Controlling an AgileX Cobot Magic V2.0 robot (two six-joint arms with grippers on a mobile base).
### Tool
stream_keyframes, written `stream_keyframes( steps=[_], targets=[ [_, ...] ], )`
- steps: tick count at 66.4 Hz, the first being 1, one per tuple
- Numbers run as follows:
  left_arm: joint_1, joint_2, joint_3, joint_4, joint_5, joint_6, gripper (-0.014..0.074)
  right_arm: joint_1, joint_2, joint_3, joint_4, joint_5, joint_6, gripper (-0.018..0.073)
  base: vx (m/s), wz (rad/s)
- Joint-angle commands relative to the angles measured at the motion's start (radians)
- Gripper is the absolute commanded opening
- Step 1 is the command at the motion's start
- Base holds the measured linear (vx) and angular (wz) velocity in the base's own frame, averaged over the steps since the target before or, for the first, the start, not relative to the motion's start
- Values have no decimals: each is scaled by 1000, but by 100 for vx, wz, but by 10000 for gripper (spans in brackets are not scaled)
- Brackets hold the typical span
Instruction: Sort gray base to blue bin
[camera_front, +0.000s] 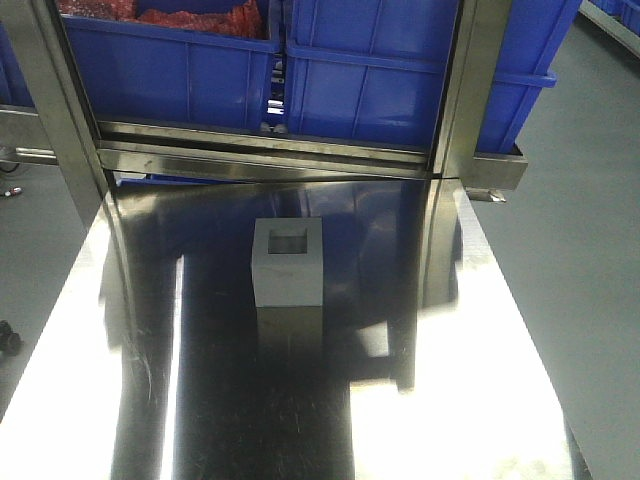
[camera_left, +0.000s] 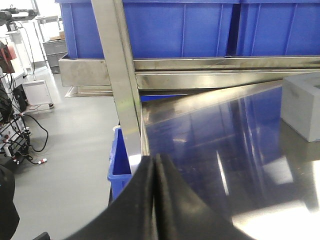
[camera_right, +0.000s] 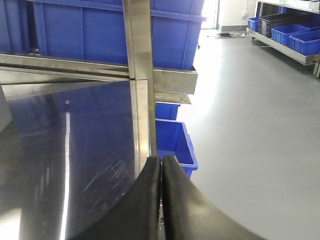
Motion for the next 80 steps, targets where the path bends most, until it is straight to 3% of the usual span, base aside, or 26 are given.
stream_keyframes(
  steps=[1,80],
  targets=[
    [2,-12,-21,-8,-69,-9,-6,-3,18,1,-5,-72,-12,-5,0,0],
    [2,-12,-27,-8,-93,-9,-6,-3,18,1,-5,-72,-12,-5,0,0]
  ],
)
